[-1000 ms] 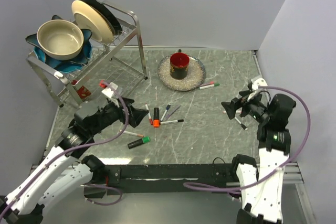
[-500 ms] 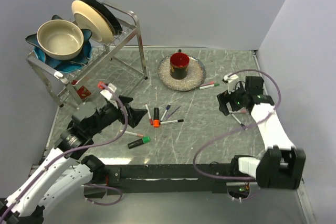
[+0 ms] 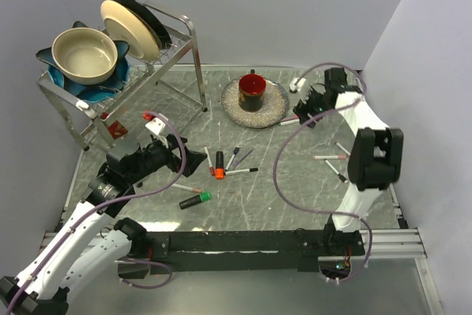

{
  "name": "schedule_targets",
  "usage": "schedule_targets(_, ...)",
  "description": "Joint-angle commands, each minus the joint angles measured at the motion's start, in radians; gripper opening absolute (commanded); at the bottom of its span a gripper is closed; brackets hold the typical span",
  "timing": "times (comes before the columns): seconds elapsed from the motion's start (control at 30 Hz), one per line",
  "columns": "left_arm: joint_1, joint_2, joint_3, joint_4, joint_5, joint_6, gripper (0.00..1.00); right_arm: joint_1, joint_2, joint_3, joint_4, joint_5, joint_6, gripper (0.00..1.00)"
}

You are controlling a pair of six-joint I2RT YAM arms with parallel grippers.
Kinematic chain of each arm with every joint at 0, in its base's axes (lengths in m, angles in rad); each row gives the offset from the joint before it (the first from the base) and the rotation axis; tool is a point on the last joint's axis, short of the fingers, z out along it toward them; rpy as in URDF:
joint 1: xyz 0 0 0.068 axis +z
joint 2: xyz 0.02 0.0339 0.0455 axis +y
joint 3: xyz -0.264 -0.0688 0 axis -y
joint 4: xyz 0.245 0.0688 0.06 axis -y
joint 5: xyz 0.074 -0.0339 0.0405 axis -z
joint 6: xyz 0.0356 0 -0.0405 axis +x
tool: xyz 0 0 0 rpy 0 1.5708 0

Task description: Open the pen caps

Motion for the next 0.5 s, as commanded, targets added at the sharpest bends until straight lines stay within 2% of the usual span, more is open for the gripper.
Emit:
schedule_targets(0.0,0.020,0.016,-0.004,0.027,0.025,0.019,0.99,0.037,0.136,0.218,-0.068,0.008,0.030,0.70)
schedule_targets(0.17,0.048,0.041,0.000,0.024,0.040,0.019,0.99,0.040,0.224,0.323,-0.045,0.029,0.148,0.65)
schedule_targets(0.4,0.061,0.055,-0.001,0.027,0.045,0.016,1.00,0.058,0.339,0.393,-0.086,0.097,0.099,0.63)
schedule_targets(0.47,0.063,0.058,-0.001,0.027,0.050,0.015,0.99,0.060,0.357,0.412,-0.100,0.121,0.090,0.59)
